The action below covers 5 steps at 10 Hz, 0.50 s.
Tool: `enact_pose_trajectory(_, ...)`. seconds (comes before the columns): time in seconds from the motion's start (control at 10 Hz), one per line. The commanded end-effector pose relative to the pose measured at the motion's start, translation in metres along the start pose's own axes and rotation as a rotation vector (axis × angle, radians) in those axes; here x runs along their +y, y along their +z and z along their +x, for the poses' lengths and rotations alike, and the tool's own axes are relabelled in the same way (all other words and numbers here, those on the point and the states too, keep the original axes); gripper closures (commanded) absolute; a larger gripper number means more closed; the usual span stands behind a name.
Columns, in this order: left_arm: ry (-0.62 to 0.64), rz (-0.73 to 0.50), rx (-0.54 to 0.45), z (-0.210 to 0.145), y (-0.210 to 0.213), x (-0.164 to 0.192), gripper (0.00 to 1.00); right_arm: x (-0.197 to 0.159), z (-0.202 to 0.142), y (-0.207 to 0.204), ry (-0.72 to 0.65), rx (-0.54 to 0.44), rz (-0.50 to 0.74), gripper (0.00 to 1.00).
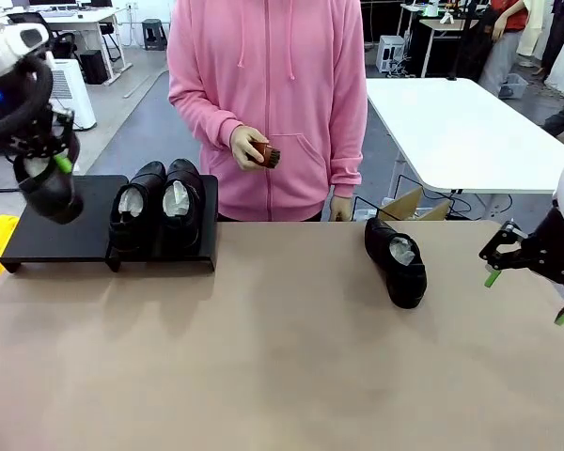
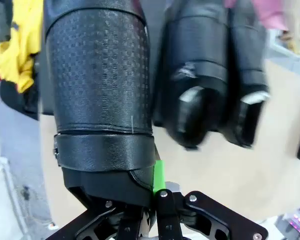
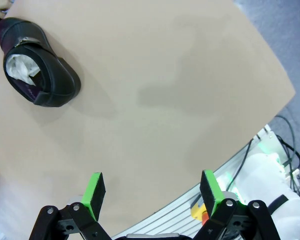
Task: Organize the shoes by placing them on the stand.
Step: Place the Shoe from the middle of the table onto the Shoes Stand.
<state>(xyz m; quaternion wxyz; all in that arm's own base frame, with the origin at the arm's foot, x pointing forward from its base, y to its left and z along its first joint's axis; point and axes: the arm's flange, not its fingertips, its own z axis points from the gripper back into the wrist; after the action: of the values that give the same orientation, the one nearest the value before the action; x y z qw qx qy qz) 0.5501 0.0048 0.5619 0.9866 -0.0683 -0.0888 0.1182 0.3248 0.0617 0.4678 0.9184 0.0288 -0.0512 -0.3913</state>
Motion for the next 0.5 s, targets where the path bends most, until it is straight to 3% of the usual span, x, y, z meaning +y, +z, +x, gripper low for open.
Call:
enact_pose_trajectory(0.0, 0.014, 0.110, -0.051, 0.012, -0.003, 0.019, 1.00, 0.001, 0.001, -0.001, 0.001, -0.001, 0.019, 0.00)
enact_pose_trajectory(0.1, 0.031, 0.144, -0.067, 0.017, -0.002, 0.029, 1.00, 0.001, 0.001, -0.001, 0.001, -0.001, 0.019, 0.00)
enact_pose_trajectory(0.3, 0.063, 0.033, -0.051, 0.012, 0.002, 0.019, 1.00, 0.001, 0.001, -0.001, 0.001, -0.001, 0.019, 0.00)
enact_pose_trajectory(0.4, 0.019, 0.114, -0.042, 0.019, -0.014, 0.038, 1.00, 0.001, 0.001, -0.001, 0.001, -0.001, 0.019, 0.00)
